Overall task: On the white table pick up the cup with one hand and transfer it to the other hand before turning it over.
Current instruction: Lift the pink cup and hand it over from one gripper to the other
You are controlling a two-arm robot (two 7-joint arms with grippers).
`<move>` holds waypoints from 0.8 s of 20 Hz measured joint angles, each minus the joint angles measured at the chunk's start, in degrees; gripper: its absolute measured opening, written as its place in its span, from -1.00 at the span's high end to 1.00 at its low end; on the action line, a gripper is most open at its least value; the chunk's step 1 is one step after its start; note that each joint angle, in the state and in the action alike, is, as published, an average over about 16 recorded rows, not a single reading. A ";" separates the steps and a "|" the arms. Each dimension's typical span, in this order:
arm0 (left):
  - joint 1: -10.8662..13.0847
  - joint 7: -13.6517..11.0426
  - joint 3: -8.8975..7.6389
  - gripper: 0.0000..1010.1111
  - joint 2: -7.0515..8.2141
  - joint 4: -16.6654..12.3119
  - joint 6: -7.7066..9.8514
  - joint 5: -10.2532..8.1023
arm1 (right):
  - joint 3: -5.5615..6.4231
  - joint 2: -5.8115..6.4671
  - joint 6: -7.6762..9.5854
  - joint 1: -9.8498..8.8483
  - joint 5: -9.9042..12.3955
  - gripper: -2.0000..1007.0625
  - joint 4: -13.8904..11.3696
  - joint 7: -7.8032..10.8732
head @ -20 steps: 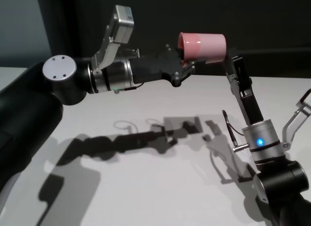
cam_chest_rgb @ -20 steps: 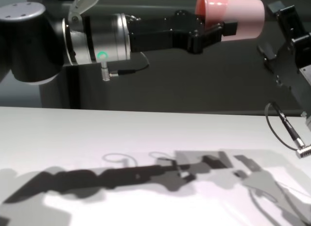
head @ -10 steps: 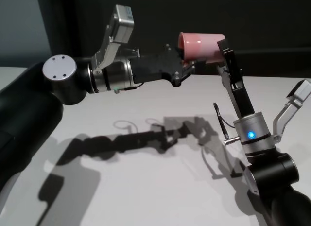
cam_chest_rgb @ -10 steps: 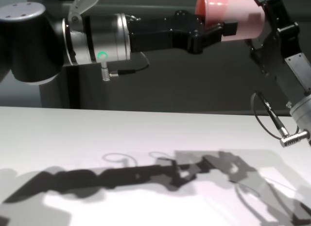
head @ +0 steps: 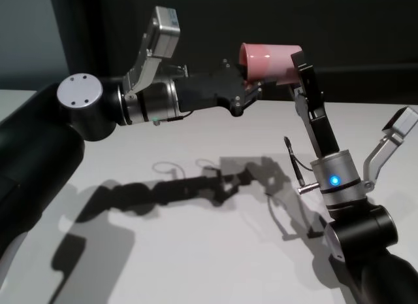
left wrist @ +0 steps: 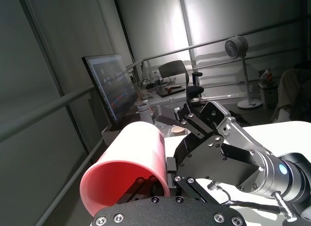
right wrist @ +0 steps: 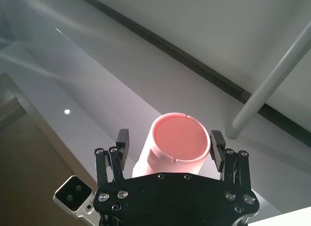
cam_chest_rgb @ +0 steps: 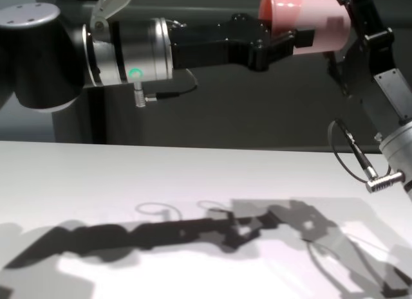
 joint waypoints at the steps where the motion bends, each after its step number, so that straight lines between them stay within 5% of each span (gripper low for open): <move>1: 0.00 0.00 0.00 0.92 0.00 0.00 0.00 0.00 | -0.11 -0.02 -0.09 0.11 0.12 -0.99 0.17 0.10; 16: 0.00 0.00 0.00 0.92 0.00 0.00 0.00 0.00 | -1.89 -0.54 -1.71 2.16 1.79 -0.99 3.21 1.11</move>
